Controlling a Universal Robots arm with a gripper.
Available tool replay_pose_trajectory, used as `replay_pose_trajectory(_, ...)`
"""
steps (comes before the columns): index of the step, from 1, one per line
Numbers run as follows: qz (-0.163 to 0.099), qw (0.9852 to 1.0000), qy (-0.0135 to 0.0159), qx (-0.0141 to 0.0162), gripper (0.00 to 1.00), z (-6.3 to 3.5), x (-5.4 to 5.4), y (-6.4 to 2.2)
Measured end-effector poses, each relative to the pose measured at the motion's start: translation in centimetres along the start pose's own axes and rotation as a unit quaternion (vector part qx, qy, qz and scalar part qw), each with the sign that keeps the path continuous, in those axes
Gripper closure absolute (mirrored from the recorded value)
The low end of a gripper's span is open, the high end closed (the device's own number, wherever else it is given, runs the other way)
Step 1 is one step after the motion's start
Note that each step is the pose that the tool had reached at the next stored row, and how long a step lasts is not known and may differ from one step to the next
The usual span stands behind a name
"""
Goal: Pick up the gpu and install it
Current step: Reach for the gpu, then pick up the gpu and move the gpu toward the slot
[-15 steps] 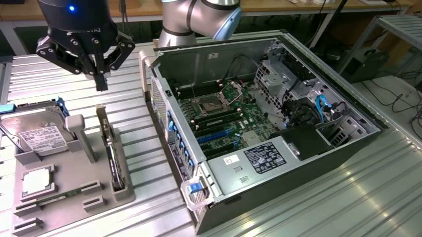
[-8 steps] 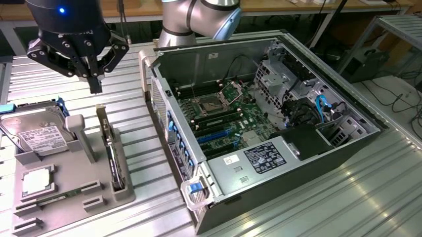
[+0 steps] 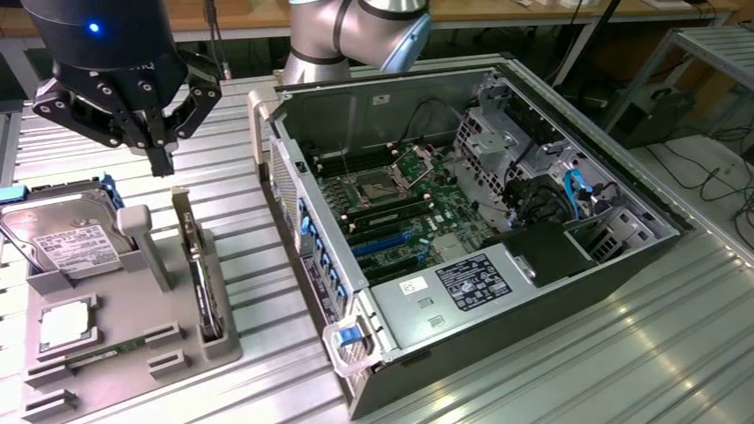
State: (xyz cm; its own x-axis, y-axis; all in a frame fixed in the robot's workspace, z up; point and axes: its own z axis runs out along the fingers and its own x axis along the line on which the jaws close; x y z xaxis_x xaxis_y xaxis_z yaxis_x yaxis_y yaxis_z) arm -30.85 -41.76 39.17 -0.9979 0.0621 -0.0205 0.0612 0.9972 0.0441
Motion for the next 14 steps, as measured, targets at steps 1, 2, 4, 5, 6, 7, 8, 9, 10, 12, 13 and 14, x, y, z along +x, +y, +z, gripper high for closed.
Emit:
replay_pose_trajectory(1,0.0,1.0,0.0,0.0,0.89,0.0,0.03,-0.11)
replay_pose_trajectory(2,-0.001,1.0,0.0,0.0,0.89,-0.01,0.09,-0.35)
replay_pose_trajectory(4,-0.002,1.0,0.0001,0.0,0.89,-0.02,0.08,-0.66)
replay_pose_trajectory(5,-0.002,1.0,0.0001,0.0,0.89,-0.01,0.08,-0.73)
replay_pose_trajectory(6,-0.003,1.0,0.0002,0.0,0.89,-0.01,0.07,-0.8)
replay_pose_trajectory(7,-0.003,1.0,0.0003,0.0,0.89,0.01,0.07,-0.87)
replay_pose_trajectory(8,-0.003,1.0,0.0003,-0.0001,0.89,0.03,0.08,-0.91)
replay_pose_trajectory(9,-0.003,1.0,0.0003,0.0,0.89,0.04,0.11,-0.97)
replay_pose_trajectory(10,-0.004,1.0,0.0003,0.0,0.89,0.03,0.13,-1.01)
replay_pose_trajectory(12,-0.004,1.0,0.0004,-0.0001,0.89,0.03,0.15,-1.04)
replay_pose_trajectory(13,-0.004,1.0,0.0003,-0.0002,0.89,0.03,0.15,-1.05)
replay_pose_trajectory(14,-0.004,1.0,0.0004,-0.0002,0.89,0.03,0.15,-1.05)
